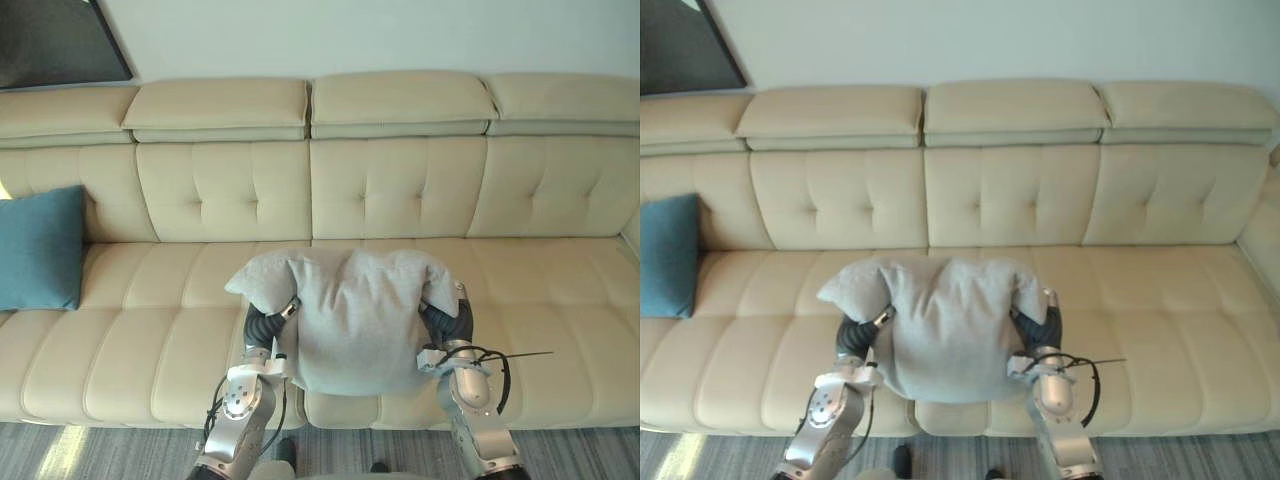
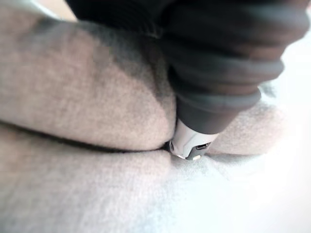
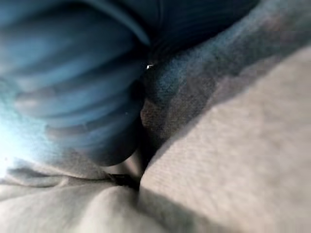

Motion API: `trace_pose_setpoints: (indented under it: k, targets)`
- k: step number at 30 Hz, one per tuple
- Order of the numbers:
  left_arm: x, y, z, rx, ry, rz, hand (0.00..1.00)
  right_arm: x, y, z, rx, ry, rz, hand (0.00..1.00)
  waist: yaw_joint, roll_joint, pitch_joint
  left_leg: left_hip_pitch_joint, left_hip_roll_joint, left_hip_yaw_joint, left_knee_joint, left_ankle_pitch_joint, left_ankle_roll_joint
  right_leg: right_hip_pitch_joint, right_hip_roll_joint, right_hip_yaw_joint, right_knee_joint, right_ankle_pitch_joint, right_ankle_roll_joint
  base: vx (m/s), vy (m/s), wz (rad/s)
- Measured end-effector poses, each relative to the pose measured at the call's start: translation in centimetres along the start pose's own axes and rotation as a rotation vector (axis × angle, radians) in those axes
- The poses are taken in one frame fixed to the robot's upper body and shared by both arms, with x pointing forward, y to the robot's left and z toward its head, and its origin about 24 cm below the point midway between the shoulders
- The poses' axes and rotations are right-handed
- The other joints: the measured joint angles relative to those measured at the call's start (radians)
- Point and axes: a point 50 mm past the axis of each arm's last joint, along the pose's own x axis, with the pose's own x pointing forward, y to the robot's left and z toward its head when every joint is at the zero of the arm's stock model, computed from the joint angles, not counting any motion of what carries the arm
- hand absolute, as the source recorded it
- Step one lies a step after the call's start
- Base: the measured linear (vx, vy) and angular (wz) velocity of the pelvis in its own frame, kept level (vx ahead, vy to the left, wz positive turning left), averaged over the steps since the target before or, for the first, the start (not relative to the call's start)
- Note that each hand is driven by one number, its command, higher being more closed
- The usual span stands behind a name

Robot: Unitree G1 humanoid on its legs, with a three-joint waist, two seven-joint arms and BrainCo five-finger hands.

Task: Pick up cushions and gather them together orderly.

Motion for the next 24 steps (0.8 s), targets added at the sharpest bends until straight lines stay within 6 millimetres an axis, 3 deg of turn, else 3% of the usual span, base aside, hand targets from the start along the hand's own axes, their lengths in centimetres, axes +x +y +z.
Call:
trace_pose_setpoints:
  k: [3, 5, 6, 8, 9, 11, 12, 14, 16, 17, 24]
  targets:
    - [1.2, -0.3, 1.1, 0.014, -0.044, -0.002, 1.0, 2.3, 0.6, 0.5, -0.014, -0.031, 0.021, 1.0, 0.0, 0.001, 0.001, -0.014, -0.002, 0.0, -0.022, 0.019, 0.003, -0.024, 0.002, 0.002, -0.001, 0.008, 0.002, -0.06, 0.02, -0.02]
    - [4.6, -1.2, 4.2, 0.05, -0.176, 0.009, 1.0, 5.7, 2.0, 3.1, -0.008, -0.131, 0.044, 1.0, 0.018, 0.008, 0.014, -0.091, 0.012, -0.001, -0.034, 0.056, 0.002, -0.112, 0.019, 0.005, 0.005, 0.038, -0.003, -0.14, -0.003, -0.05]
    - [4.8, -1.2, 4.4, 0.052, -0.182, 0.011, 1.0, 5.9, 2.0, 3.2, -0.008, -0.137, 0.044, 1.0, 0.019, 0.009, 0.015, -0.095, 0.012, -0.001, -0.034, 0.058, 0.002, -0.116, 0.02, 0.005, 0.006, 0.039, -0.003, -0.16, -0.015, -0.05]
    - [7.9, -2.5, 8.4, 0.06, -0.328, 0.034, 1.0, 8.7, 3.1, 7.0, -0.001, -0.267, 0.052, 1.0, 0.039, 0.019, 0.056, -0.164, 0.025, -0.004, -0.033, 0.087, 0.001, -0.208, 0.03, 0.005, 0.059, 0.044, -0.006, -0.16, -0.019, -0.03]
    - [8.3, -2.6, 9.1, 0.059, -0.353, 0.036, 1.0, 9.1, 3.3, 7.6, 0.003, -0.287, 0.054, 1.0, 0.041, 0.02, 0.059, -0.176, 0.027, -0.004, -0.032, 0.09, 0.0, -0.225, 0.031, 0.005, 0.069, 0.043, -0.005, -0.16, -0.022, -0.03]
    - [10.0, -3.7, 13.5, 0.03, -0.51, 0.07, 1.0, 10.8, 4.8, 11.7, 0.034, -0.419, 0.06, 1.0, 0.048, 0.025, 0.081, -0.248, 0.036, -0.006, -0.032, 0.11, -0.003, -0.332, 0.028, -0.002, 0.152, 0.024, -0.002, -0.16, -0.031, 0.04]
    - [10.2, -3.9, 14.1, 0.025, -0.532, 0.074, 1.0, 11.0, 5.0, 12.3, 0.039, -0.437, 0.06, 1.0, 0.049, 0.025, 0.082, -0.259, 0.035, -0.007, -0.032, 0.113, -0.002, -0.348, 0.027, -0.004, 0.166, 0.019, -0.004, -0.13, -0.032, 0.14]
    - [11.6, -5.0, 17.4, -0.004, -0.629, 0.108, 1.0, 12.2, 6.0, 15.8, 0.055, -0.539, 0.046, 1.0, 0.053, 0.026, 0.091, -0.313, 0.029, -0.015, -0.033, 0.133, -0.008, -0.438, 0.016, -0.011, 0.253, -0.012, -0.004, -0.08, -0.029, 0.16]
    - [12.1, -5.7, 18.9, -0.016, -0.671, 0.112, 1.0, 12.7, 6.2, 17.4, 0.069, -0.583, 0.028, 1.0, 0.059, 0.028, 0.107, -0.329, 0.023, -0.02, -0.033, 0.141, -0.008, -0.472, 0.008, -0.013, 0.293, -0.028, -0.004, -0.06, -0.032, 0.16]
    - [12.9, -6.8, 21.0, -0.028, -0.719, 0.106, 1.0, 13.4, 6.2, 19.6, 0.06, -0.645, -0.007, 1.0, 0.062, 0.041, 0.123, -0.369, 0.018, -0.031, -0.036, 0.154, -0.015, -0.524, 0.0, -0.027, 0.329, -0.039, -0.008, -0.06, -0.029, 0.21]
    - [14.5, -9.3, 27.6, -0.06, -0.832, 0.136, 1.0, 15.6, 6.6, 25.6, 0.058, -0.746, -0.071, 1.0, 0.063, 0.062, 0.208, -0.478, 0.009, -0.04, -0.102, 0.246, -0.013, -0.699, -0.01, -0.031, 0.414, -0.045, -0.011, -0.05, -0.047, 0.07]
